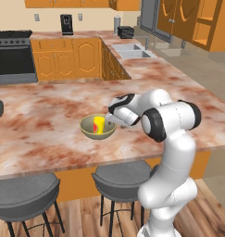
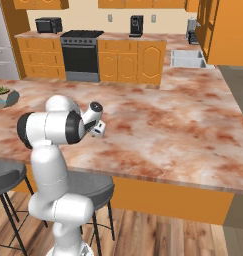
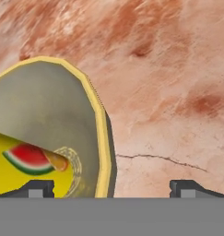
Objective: Place the cup inside the bowl on the dining table and move the bowl to any counter.
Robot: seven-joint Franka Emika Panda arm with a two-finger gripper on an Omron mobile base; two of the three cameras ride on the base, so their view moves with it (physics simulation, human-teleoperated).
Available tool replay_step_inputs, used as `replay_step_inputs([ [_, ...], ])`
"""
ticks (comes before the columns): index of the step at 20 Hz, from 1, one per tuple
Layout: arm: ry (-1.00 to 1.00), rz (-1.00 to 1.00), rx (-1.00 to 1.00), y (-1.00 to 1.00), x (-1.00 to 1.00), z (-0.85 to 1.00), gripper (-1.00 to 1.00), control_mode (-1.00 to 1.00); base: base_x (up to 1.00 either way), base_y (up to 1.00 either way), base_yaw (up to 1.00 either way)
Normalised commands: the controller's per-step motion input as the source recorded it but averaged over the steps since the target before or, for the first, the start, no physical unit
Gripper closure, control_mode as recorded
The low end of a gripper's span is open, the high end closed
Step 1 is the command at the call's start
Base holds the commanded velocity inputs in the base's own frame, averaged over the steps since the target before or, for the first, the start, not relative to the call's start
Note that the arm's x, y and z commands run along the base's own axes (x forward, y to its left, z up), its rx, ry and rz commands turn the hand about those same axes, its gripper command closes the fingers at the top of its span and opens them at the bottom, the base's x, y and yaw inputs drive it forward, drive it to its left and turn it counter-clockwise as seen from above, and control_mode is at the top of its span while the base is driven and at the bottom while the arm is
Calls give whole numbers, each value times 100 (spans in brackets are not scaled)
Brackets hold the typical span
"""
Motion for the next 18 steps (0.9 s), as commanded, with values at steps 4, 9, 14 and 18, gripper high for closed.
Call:
replay_step_inputs([
  [4, 0, 0, 0, 8, 15, -15, -100, -100, 0, 0, 0],
  [9, 0, 0, 0, 12, 8, -9, -100, -100, 0, 0, 0],
  [14, 1, 0, 0, 18, 0, -5, -100, -100, 0, 0, 0],
  [18, 1, 0, 0, 0, 0, 0, -100, -100, 0, 0, 0],
])
